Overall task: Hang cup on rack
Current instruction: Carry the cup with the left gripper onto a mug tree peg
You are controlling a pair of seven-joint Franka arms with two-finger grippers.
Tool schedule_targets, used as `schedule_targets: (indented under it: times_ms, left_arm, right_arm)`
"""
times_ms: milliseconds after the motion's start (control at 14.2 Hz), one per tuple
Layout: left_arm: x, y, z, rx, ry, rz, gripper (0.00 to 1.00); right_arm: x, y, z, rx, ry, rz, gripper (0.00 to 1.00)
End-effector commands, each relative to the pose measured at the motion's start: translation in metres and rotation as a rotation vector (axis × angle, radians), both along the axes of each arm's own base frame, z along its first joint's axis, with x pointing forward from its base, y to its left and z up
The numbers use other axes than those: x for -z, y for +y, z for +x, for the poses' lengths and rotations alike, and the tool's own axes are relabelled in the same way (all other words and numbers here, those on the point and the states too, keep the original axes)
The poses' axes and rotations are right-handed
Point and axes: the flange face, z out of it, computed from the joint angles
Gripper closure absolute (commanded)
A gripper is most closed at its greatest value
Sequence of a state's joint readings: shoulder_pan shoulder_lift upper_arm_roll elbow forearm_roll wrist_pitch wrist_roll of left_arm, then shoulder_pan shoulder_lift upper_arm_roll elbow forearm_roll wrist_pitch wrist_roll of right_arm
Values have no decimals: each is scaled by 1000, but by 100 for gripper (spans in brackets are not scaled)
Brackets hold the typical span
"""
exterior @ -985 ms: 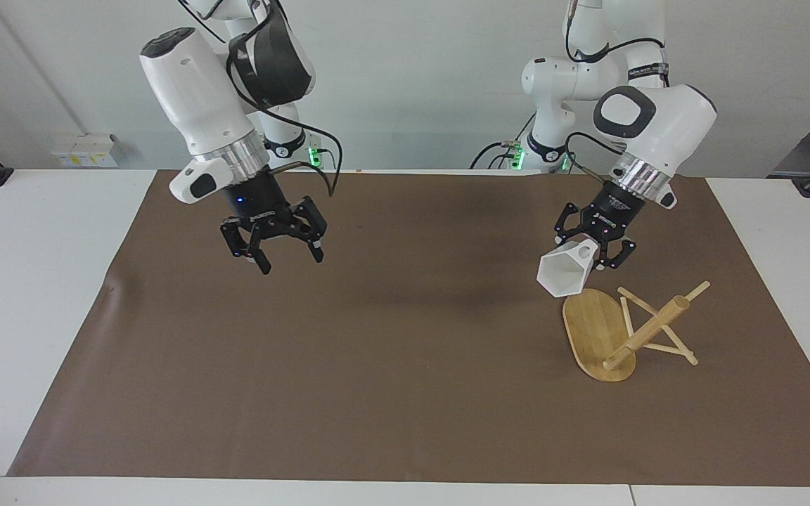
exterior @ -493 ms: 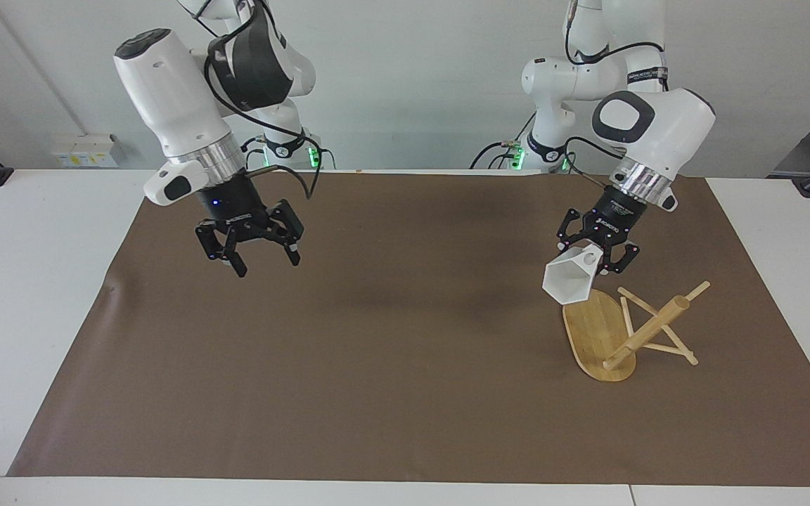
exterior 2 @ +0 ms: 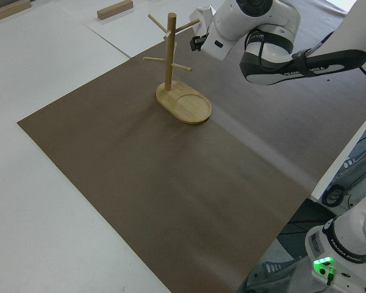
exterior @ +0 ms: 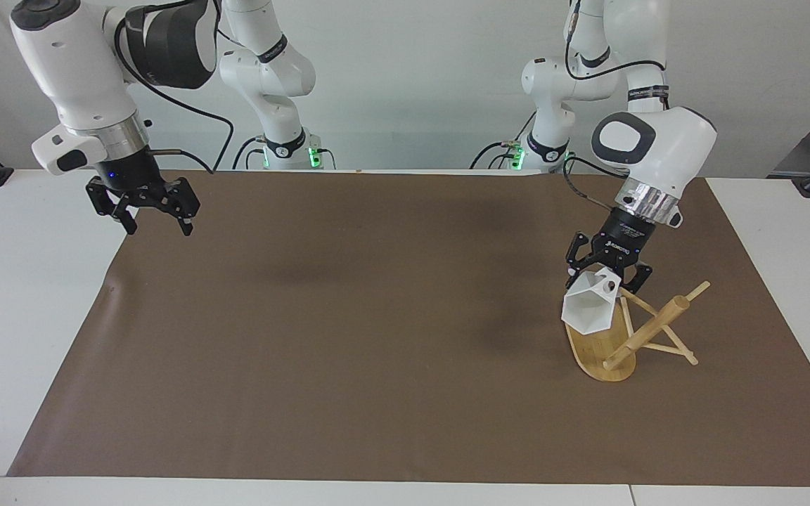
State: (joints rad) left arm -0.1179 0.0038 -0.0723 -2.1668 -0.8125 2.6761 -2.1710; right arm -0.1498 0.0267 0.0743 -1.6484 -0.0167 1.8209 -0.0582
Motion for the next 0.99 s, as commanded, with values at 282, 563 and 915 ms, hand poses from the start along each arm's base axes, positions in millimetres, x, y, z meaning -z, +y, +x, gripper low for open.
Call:
schedule_targets:
  times_ms: [282, 563, 915]
  left_arm:
    - [3, 6, 8, -55, 1, -6, 100]
    - [3, 11, 9, -95, 16, -27, 100]
    - [5, 17, 9, -120, 29, -37, 100]
  right_arm:
    - [-10, -16, -18, 13, 59, -1, 0]
    - [-29, -12, -24, 8, 76, 1, 0]
    - [-34, -20, -29, 22, 71, 0, 0]
